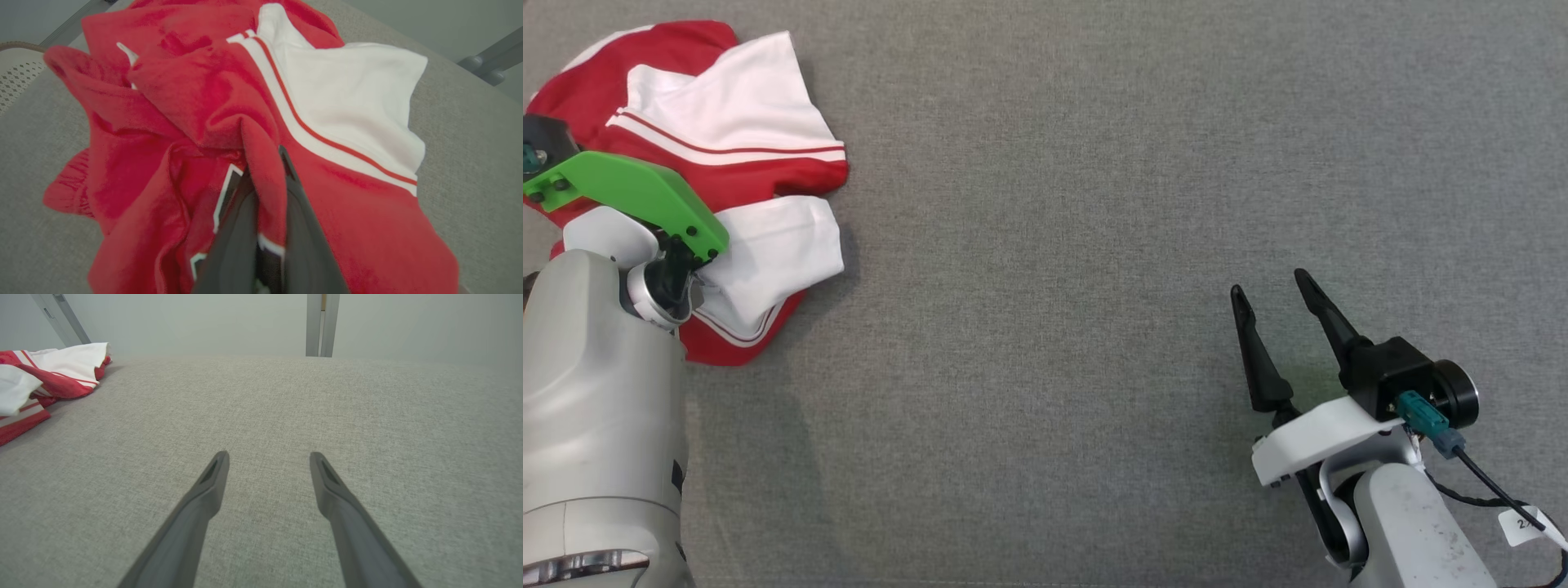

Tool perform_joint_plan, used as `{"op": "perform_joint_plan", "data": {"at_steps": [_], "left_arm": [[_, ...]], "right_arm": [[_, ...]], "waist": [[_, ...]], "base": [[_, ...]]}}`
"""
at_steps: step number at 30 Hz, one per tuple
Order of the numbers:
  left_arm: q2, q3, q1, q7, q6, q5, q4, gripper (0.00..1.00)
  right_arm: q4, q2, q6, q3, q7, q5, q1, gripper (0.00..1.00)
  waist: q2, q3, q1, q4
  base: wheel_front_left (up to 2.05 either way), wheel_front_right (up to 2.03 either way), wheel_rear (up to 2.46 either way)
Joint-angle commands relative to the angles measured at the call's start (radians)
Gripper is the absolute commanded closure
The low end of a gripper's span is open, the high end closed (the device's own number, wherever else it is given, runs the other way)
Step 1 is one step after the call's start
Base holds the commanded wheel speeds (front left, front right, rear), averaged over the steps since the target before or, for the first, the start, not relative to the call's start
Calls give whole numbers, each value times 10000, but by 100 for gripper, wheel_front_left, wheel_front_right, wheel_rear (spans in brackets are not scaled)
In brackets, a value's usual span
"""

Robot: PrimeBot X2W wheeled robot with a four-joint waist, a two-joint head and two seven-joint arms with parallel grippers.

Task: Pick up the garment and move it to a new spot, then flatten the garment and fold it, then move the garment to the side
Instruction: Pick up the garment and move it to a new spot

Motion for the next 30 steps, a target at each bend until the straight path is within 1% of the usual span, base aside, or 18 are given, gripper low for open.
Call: {"op": "perform_joint_plan", "data": {"at_steps": [1, 3, 4, 6, 11, 14, 16, 20, 24, 28, 30], "left_arm": [[112, -62, 56, -118, -123, 8, -151, 100], [90, -86, -35, -336, -217, -18, -375, 100], [182, -220, -79, -411, -246, 159, -497, 100], [99, -291, -239, -602, -398, 124, -754, 100], [74, -864, -624, -1106, -531, 696, -1640, 100], [-208, -1200, -751, -1343, -698, 794, -2239, 100], [-445, -1390, -791, -1317, -792, 791, -2602, 100], [-887, -1803, -800, -1104, -890, 699, -3238, 100], [-1193, -2139, -605, -1030, -927, 393, -3717, 100], [-1320, -2687, -404, -1002, -867, 29, -3986, 100], [-1334, -3056, -308, -975, -847, -338, -4064, 100]], "right_arm": [[108, -29, -3, 41, -91, 114, 68, 0], [267, -32, -3, 60, -160, 283, 163, 0], [358, -33, -3, 58, -210, 367, 222, 0], [567, -29, -3, 83, -303, 531, 348, 0], [923, -30, -3, 137, -469, 922, 703, 0], [1078, -33, -3, 167, -530, 1057, 918, 0], [1105, -29, -3, 179, -539, 1105, 1041, 0], [1095, -32, -3, 156, -514, 1122, 1143, 0], [1005, -33, -3, 248, -455, 1086, 1053, 0], [932, -30, -3, 313, -388, 1054, 889, 0], [894, -27, -3, 330, -391, 1091, 821, 0]], "waist": [[0, -615, -1, 174], [0, -1026, -1, 178], [0, -1257, -1, 168], [0, -1798, -1, 100], [0, -2971, -1, -325], [0, -3545, -1, -765], [0, -3775, -1, -1083], [0, -3861, -1, -1760], [0, -3777, -1, -2604], [0, -3530, -1, -3462], [0, -3319, -1, -3846]], "base": [[0, 0, 0], [0, 0, 0], [0, 0, 0], [0, 0, 0], [0, 0, 0], [0, 0, 0], [0, 0, 0], [0, 0, 0], [0, 0, 0], [0, 0, 0], [0, 0, 0]]}}
